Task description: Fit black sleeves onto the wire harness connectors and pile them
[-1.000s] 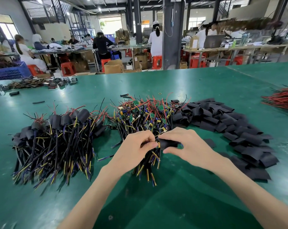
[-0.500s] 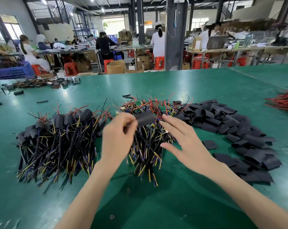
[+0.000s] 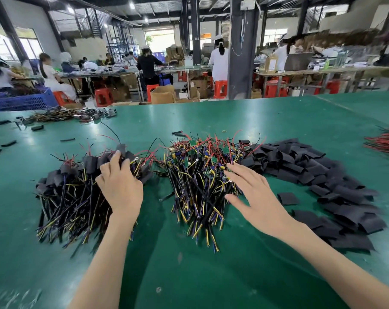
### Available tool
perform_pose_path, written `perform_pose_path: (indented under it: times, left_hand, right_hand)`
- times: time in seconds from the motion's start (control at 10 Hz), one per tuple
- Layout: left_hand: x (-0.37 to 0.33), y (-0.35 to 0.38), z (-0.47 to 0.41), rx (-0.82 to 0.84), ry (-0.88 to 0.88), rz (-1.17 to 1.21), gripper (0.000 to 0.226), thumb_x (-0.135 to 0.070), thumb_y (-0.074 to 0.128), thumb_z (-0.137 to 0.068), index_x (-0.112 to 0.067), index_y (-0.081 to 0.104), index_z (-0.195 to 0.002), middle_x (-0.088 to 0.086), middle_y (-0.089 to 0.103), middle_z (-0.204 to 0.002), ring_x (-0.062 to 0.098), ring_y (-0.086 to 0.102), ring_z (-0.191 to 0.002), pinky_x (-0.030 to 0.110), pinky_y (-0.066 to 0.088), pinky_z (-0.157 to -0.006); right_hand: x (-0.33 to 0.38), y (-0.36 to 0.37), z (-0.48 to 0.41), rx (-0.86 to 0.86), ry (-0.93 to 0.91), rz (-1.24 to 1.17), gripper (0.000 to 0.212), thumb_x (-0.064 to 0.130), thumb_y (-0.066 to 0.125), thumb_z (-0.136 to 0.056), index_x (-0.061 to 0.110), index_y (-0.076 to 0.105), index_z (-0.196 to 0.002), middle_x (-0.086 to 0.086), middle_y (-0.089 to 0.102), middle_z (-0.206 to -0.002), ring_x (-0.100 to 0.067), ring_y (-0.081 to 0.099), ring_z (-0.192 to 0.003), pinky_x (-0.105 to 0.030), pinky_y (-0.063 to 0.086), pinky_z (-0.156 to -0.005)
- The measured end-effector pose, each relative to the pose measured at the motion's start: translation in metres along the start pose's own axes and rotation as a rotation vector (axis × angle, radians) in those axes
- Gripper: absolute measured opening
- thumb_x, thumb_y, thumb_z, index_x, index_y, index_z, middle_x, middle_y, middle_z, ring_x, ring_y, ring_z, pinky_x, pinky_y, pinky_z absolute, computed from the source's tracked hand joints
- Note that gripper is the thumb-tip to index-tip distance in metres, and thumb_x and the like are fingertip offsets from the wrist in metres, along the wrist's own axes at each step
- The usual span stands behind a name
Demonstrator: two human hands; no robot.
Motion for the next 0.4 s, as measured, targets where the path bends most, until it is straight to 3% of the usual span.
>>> perform_pose_path:
  times: [0.2,0.4]
  left_hand:
    - [-0.007,0.013,0.003,0.112,0.033,-0.170,0.048,-0.020,0.063,-0.079,-0.009,0.057,-0.125,0.003,0.037,-0.148,0.032,0.034,-0.117,0.043,0.027,-0.090]
    - [-0.017,-0.005,-0.003,0.068,-0.002,-0.041,0.040,-0.036,0.058,-0.086,-0.024,0.061,-0.124,0.001,0.033,-0.151,0.029,0.029,-0.124,0.043,0.026,-0.095]
  right_hand:
    - [-0.001,-0.004,-0.001,0.000,0.025,-0.092,0.047,0.026,0.059,-0.092,0.018,0.046,-0.137,0.008,0.036,-0.147,-0.009,0.025,-0.139,-0.040,0.022,-0.113]
    - [0.021,-0.074,-0.018,-0.195,0.040,-0.823,0.035,0.022,0.061,-0.088,0.016,0.058,-0.121,0.000,0.055,-0.130,-0.014,0.047,-0.125,-0.046,0.033,-0.109]
Point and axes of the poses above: each hand's wrist, its own z-axis away from the middle knuckle, its own y-axis out of the palm, x = y × z, the point moved 8 cm from there along -z, towards the middle knuckle
